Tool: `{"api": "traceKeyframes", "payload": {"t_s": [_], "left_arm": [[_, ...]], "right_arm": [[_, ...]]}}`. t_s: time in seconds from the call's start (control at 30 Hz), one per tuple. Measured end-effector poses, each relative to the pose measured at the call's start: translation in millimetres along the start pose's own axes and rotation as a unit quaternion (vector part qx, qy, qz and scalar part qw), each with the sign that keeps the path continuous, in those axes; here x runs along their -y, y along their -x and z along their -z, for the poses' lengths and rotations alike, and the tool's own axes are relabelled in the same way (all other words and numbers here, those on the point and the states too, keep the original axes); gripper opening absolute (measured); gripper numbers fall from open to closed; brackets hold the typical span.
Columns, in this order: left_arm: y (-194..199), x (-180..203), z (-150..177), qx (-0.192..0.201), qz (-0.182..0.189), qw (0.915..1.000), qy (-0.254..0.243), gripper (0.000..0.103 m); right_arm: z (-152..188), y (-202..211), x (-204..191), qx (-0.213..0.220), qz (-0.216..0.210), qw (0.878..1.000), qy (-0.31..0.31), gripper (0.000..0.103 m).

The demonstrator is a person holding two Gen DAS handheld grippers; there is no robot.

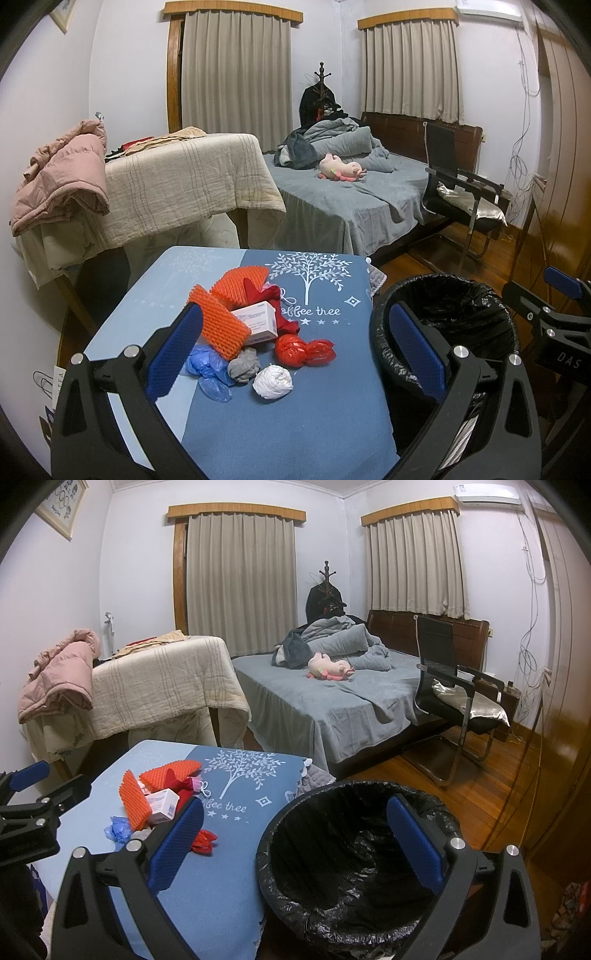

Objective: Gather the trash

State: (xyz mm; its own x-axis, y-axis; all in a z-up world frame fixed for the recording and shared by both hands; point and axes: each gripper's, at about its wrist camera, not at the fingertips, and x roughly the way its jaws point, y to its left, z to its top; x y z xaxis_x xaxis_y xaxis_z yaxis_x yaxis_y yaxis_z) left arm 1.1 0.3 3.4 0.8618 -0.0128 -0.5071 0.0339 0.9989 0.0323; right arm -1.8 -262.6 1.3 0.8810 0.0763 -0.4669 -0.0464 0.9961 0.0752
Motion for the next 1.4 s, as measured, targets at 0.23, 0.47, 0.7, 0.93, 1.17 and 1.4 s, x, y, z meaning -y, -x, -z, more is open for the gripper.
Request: {"api": "traceKeyframes", "payload": {"t_s": [0.23,0.47,0.7,0.93,1.17,1.4], "left_arm": [[0.1,7.9,-4.8,0.0,0.001,1.0,0.001,0.098],[-0.1,8.4,-5.8,0.0,0.001,1.0,0.003,0.098],[0.0,6.1,-3.4,0.0,0.002,1.0,0.003,0.098],[1.5,3.9,-9.2,-0.002,-0.001,1.0,0.006,0.098],[-7.5,-9.4,0.2,-0.004,-0.005,0.9999,0.013,0.098],[-24.3,-39.3,14.4,0.002,-0.018,0.9995,0.025,0.098]], "right_arm": [[-0.3,-0.5,-0.6,0.0,0.0,1.0,0.0,0.097],[-0.7,-0.9,-1.2,0.0,0.0,1.0,0.001,0.097],[-1.1,-0.9,-1.2,-0.001,-0.001,1.0,0.001,0.097],[0.1,-8.9,-9.6,-0.003,-0.005,1.0,0.001,0.097],[0.8,-18.7,-16.3,-0.006,-0.013,1.0,0.001,0.097],[9.6,-42.7,-33.3,-0.013,-0.028,1.0,0.004,0.097]]}}
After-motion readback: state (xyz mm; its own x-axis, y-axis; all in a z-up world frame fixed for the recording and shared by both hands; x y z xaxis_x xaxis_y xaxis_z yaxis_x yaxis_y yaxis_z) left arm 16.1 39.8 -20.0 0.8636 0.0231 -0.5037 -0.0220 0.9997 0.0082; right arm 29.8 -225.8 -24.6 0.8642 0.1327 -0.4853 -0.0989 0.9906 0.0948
